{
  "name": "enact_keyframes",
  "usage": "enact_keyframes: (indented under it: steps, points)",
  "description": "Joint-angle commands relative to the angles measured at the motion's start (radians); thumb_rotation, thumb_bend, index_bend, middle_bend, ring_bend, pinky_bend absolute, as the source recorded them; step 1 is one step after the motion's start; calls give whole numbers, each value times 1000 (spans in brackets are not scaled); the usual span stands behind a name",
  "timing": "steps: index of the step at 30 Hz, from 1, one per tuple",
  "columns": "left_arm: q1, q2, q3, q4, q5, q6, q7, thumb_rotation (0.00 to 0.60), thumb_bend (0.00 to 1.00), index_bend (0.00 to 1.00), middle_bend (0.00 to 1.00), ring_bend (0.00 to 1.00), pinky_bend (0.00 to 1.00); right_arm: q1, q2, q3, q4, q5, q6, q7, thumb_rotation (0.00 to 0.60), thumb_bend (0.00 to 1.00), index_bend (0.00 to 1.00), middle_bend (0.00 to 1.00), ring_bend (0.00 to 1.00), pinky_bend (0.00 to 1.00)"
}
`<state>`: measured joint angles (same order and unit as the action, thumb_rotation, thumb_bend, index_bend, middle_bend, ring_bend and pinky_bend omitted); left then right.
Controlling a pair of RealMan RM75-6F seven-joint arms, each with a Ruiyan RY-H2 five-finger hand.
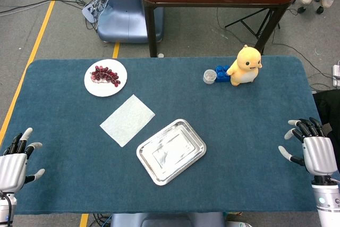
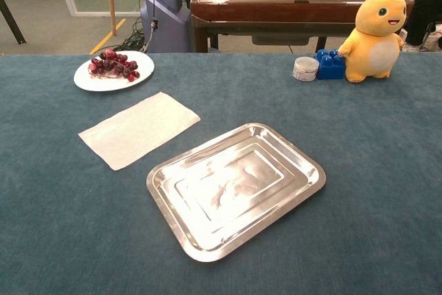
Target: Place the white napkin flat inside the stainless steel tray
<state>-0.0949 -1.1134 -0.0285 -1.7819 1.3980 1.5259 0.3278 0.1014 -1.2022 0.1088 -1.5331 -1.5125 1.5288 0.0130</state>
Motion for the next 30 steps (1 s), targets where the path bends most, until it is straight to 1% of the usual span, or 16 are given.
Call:
enact_keyframes:
  steps: [1,5,10,18,20,26,30]
  points:
    - [5,0,-2,3,3,7,-4,600,74,364,49,29,238,5,-4,-3,1,-3,-7,-4,600,189,520,299,185,103]
    - [9,-3,-4,12,11,11,-12,600,74,393,49,29,239,12,-9,-6,3,-8,-18,-4,600,189,520,299,185,103]
    - [7,-15,-7,24,28,9,-33,600,74,401,52,29,240,15,-12,-4,6,0,-25,2,600,189,520,299,185,103]
    - [-35,-38,-16,63,44,-61,-90,600,74,401,57,29,240,13,-9,-4,5,3,-22,3,600,189,520,299,185,103]
    - [-81,-40,-25,67,82,-109,-122,600,74,401,57,29,240,10,-5,-2,0,2,-13,6,600,189,520,299,185,103]
    - [-157,-70,-44,135,168,-153,-180,600,63,414,62,29,250,7,1,0,-5,3,-7,12,600,189,520,299,185,103]
    - [-205,-98,-56,168,181,-197,-203,600,27,444,62,29,265,10,2,1,-3,6,-12,16,600,189,520,299,185,103]
